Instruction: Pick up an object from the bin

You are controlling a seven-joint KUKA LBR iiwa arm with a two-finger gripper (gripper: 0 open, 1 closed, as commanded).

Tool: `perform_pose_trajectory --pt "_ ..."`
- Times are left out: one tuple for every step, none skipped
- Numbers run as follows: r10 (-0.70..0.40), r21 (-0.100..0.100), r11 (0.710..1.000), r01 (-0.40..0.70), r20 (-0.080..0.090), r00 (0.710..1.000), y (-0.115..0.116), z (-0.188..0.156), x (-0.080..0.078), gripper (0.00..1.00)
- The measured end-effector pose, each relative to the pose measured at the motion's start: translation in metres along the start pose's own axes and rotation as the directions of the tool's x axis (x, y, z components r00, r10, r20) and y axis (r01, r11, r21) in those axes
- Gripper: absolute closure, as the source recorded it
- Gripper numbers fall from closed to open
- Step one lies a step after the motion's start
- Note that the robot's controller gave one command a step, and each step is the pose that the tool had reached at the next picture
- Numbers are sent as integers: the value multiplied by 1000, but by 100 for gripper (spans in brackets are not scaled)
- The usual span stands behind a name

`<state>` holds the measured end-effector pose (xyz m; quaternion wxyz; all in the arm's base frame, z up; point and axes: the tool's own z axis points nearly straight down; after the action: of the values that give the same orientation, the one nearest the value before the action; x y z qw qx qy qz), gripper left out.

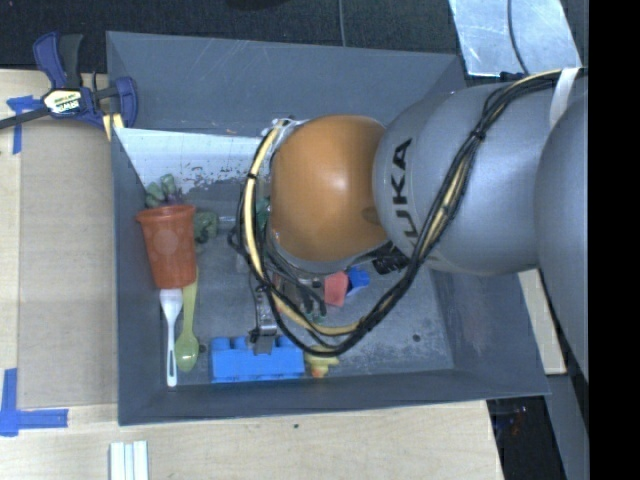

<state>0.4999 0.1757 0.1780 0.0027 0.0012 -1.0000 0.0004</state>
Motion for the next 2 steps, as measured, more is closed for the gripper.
perform_pose_trajectory --pt "3 -2 1000 -3 8 1000 -1 -4 -2 0" --pt "78 -2 997 -78 7 997 -65 11 -28 0"
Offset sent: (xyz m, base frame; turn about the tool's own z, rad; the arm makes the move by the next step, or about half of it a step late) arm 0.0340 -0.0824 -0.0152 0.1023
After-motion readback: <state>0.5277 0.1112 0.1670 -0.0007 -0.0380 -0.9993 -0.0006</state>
